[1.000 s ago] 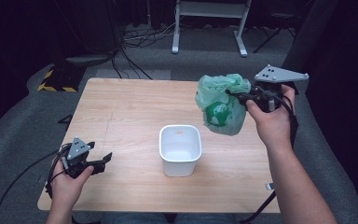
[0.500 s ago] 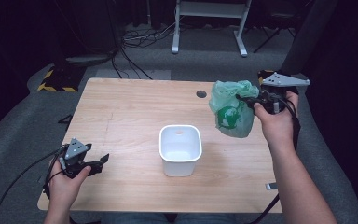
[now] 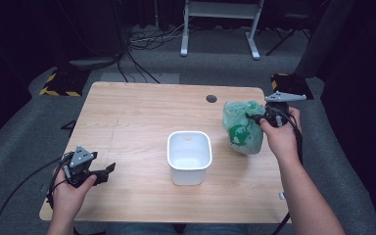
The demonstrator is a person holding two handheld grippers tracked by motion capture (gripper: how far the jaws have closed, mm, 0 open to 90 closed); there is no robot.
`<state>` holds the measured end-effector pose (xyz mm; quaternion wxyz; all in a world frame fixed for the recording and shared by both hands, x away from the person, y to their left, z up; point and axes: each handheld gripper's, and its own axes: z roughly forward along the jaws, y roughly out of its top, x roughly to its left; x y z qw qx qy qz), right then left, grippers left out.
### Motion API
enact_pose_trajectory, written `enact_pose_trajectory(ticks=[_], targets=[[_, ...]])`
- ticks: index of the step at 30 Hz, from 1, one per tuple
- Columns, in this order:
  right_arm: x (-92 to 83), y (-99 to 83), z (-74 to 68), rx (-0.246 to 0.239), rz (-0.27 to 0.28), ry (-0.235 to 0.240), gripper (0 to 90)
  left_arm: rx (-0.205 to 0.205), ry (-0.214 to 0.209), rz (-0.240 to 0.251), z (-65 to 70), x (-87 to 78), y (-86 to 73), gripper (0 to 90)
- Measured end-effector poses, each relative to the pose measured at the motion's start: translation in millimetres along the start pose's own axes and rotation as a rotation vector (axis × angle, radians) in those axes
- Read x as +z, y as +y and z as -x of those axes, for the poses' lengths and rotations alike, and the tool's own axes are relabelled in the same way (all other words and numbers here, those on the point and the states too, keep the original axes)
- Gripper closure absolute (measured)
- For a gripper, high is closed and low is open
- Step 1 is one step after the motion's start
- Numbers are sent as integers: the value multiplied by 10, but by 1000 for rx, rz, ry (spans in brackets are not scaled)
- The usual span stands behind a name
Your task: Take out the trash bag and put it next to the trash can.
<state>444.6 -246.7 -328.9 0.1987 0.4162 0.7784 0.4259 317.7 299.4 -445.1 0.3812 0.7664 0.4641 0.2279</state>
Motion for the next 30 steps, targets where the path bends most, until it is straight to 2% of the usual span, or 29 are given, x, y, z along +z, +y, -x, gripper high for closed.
enact_pose_trajectory(ticks=[9,12,15,20,24,30], targets=[[215,-148,26,17,-65,4,857,1,0,0,13,18,-11,218],[283,-161,11,10,-78,4,820,-1,0,8,6,0,-15,220],[340,-154,-9,-4,-77,5,723,-3,5,9,-7,-14,-17,222],[389,-141,-63,-16,-69,7,420,0,6,9,-7,-20,-18,224],[341,-127,-116,-37,-53,3,358,-2,8,9,-8,-20,-21,225],[173,-98,-170,-53,-41,2,341,-3,4,11,-7,-32,-19,225]])
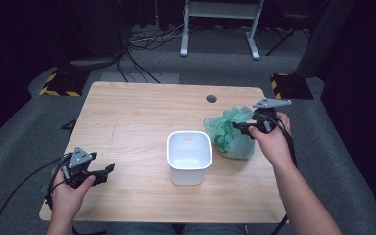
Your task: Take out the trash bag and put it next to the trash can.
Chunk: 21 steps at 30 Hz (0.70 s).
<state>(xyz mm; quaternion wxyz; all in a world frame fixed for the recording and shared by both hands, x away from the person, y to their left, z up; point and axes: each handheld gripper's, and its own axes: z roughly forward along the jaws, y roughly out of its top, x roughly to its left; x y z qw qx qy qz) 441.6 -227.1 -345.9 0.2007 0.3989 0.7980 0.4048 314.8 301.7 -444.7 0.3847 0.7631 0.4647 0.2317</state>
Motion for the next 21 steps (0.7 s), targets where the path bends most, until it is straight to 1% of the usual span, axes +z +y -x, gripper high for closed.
enact_pose_trajectory(ticks=[5,7,10,13,15,19,21], targets=[[-193,-1,-51,-15,1,10,336,-2,-1,-3,4,6,-1,224],[-277,-3,-63,-22,16,7,333,1,-4,-6,11,10,0,225],[-355,-20,-68,-28,32,3,333,1,-2,-6,17,15,-2,224],[-379,-67,-49,-33,43,6,331,-2,-2,-7,8,11,-17,224],[-385,-136,-23,-25,42,11,329,-1,0,-13,-5,0,-32,223],[-401,-290,28,-13,42,2,316,-10,1,-24,-29,-17,-59,221],[-413,-368,50,-6,40,-5,311,-7,1,-30,-44,-21,-69,219]])
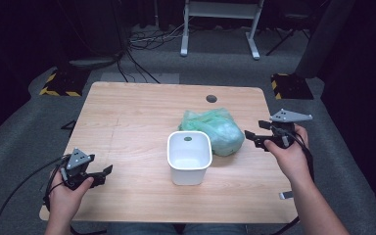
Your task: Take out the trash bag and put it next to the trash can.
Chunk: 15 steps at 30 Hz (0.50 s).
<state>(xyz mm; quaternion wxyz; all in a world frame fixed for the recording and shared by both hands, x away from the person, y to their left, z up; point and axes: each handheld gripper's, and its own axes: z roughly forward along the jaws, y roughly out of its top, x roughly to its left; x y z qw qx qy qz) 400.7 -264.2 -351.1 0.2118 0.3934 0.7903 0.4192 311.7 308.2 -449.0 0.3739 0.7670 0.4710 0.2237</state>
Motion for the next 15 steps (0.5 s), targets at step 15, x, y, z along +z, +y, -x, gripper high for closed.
enact_pose_trajectory(ticks=[15], targets=[[-125,-482,134,27,-13,-34,251,-6,-14,-50,-91,18,-83,207]])
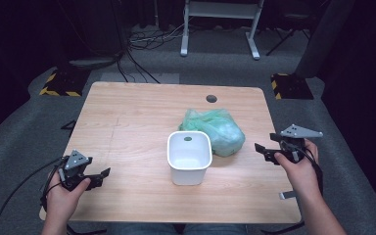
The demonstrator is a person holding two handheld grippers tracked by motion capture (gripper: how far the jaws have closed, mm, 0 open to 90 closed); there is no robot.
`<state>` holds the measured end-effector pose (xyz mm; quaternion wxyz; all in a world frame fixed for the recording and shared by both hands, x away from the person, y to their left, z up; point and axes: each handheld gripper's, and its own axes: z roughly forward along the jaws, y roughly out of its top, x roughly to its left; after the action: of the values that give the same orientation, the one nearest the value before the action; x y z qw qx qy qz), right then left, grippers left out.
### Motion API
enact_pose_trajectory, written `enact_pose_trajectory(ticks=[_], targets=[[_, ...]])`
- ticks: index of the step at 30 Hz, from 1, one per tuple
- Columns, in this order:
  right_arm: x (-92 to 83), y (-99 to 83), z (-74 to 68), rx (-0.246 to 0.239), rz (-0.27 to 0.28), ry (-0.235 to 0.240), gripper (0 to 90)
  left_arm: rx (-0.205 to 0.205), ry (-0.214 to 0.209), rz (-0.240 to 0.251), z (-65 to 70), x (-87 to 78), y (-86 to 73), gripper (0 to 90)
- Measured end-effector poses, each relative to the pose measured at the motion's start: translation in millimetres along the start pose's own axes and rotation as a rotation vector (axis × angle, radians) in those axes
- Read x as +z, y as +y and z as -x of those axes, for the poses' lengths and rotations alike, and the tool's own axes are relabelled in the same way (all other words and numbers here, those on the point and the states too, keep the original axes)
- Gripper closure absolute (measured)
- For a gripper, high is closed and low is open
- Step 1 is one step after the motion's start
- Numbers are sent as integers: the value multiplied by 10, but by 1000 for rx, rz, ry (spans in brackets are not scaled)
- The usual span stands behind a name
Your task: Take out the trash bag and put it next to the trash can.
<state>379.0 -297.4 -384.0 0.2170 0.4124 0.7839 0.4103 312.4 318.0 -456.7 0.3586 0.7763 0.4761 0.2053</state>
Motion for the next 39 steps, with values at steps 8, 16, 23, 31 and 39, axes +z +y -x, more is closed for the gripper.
enact_pose_trajectory(ticks=[8,16,23,31,39], targets=[[55,-258,27,0,-29,-5,236,-28,-16,-41,-59,48,-66,192],[141,-486,43,12,-67,-9,233,-20,3,-49,-127,92,-129,193],[219,-669,30,1,-90,-21,238,-30,-6,-67,-160,133,-172,193],[283,-830,10,-7,-103,-26,244,-12,-12,-89,-168,179,-195,190],[342,-984,-42,-6,-98,-31,241,-3,-21,-99,-167,209,-213,185]])
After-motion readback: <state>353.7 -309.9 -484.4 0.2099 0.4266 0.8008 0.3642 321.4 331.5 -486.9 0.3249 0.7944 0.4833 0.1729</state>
